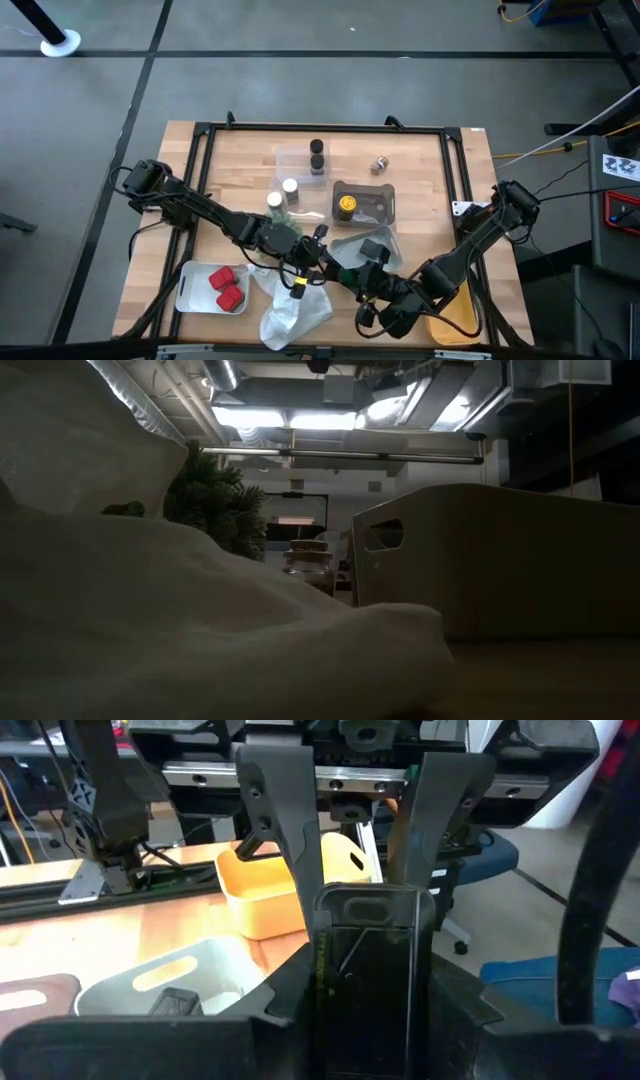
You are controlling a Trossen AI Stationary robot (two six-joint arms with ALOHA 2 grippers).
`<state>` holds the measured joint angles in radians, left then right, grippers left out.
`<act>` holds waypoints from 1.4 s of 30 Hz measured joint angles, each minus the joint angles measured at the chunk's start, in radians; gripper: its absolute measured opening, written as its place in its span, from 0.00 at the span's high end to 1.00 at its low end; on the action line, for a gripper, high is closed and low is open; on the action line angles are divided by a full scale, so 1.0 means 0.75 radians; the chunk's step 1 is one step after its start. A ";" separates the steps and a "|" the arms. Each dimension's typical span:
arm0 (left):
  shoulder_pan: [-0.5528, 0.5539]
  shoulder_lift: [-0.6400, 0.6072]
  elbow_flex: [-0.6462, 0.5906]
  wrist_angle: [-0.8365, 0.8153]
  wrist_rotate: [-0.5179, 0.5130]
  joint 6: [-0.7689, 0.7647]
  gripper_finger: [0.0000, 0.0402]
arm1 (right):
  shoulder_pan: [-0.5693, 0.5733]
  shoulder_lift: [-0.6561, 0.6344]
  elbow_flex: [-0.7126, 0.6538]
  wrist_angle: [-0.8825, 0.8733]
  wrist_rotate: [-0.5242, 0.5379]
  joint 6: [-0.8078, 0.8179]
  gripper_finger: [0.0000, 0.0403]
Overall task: Sort spices by type
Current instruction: Put the green seasoning can into the gray bin
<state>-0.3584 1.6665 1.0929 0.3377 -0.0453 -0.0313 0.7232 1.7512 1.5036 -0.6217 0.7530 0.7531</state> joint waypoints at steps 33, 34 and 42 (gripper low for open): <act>0.188 0.112 0.349 -0.322 -0.007 -0.122 0.72 | -0.039 -0.444 0.161 -0.545 -0.024 -0.036 0.45; 0.193 0.134 0.369 -0.354 -0.005 -0.123 0.72 | -0.040 -0.455 0.161 -0.557 -0.005 -0.036 0.45; 0.209 0.328 0.493 -0.709 0.001 -0.138 0.72 | -0.040 -0.506 0.159 -0.652 0.048 -0.035 0.45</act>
<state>-0.2016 1.9123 1.4624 -0.1944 -0.0446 -0.1351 0.6933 1.3720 1.6226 -1.1107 0.7887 0.7267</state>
